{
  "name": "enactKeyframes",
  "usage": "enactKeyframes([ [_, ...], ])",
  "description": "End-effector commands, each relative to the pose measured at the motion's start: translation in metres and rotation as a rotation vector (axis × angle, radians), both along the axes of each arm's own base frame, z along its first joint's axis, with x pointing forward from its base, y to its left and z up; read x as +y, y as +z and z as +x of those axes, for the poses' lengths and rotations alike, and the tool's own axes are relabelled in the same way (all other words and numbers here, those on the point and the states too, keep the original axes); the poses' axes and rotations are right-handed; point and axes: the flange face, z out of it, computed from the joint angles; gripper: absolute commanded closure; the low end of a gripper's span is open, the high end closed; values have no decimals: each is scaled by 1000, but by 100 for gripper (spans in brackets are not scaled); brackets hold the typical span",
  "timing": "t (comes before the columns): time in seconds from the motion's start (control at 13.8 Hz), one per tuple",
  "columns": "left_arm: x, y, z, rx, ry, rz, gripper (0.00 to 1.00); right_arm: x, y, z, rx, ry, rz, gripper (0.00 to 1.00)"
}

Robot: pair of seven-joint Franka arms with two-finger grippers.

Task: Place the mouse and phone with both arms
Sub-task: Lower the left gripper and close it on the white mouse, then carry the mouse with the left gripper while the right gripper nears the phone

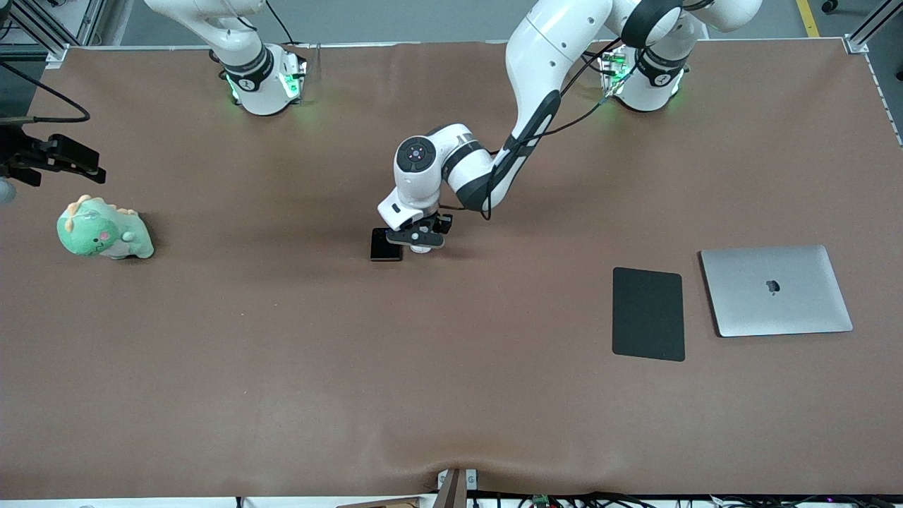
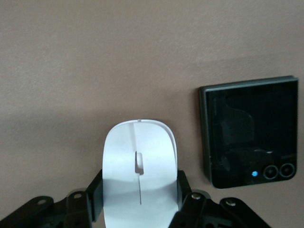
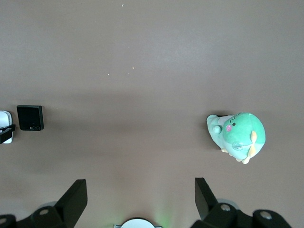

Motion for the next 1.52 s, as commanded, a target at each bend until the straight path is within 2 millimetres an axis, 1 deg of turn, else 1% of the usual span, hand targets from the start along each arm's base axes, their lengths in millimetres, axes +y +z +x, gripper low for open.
enactKeyframes([
  [0.0, 3, 22, 4, 9, 17, 37, 100, 0, 0, 1, -4, 8, 2, 0],
  [0.07, 4, 32, 6, 7, 22, 33, 100, -2, -2, 2, -1, 5, 4, 0],
  [0.14, 6, 50, 12, 1, 30, 27, 100, -3, -2, 3, -1, 2, 4, 0],
  [0.22, 13, 69, 23, -1, 45, 19, 100, -3, -7, 6, 3, 4, 4, 0],
  [0.29, 20, 90, 35, -13, 62, -1, 100, -5, -12, 9, 11, -4, 5, 0],
  [0.36, 25, 113, 43, -30, 75, -21, 100, -3, -14, 13, 16, 5, 4, 0],
  [0.43, 34, 133, 56, -48, 96, -42, 100, -1, -13, 14, 11, 7, 4, 0],
  [0.58, 58, 169, 84, -77, 145, -77, 100, 8, -24, 21, 28, 19, 7, 0],
  [0.65, 75, 181, 100, -90, 176, -86, 100, 18, -28, 23, 34, 39, 5, 0],
  [0.72, 94, 194, 117, -100, 208, -93, 100, 30, -41, 30, 59, 63, -4, 0],
  [0.8, 112, 200, 133, -103, 233, -93, 100, 40, -45, 31, 65, 79, -10, 0],
  [0.87, 134, 211, 150, -117, 251, -99, 100, 45, -48, 33, 70, 87, -7, 0],
  [0.94, 155, 216, 165, -117, 261, -96, 100, 52, -54, 35, 80, 93, -6, 0],
  [1.01, 177, 218, 178, -104, 261, -79, 100, 61, -62, 38, 91, 105, -7, 0],
  [1.16, 231, 222, 205, -64, 233, -55, 100, 73, -73, 49, 62, 120, 1, 0],
  [1.3, 289, 221, 229, -20, 190, -37, 100, 92, -92, 60, 45, 150, -1, 0],
  [1.38, 311, 219, 237, -4, 177, -26, 100, 99, -101, 64, 48, 158, -2, 0],
  [1.45, 329, 216, 242, 11, 171, -19, 100, 108, -108, 67, 44, 160, -4, 0],
])
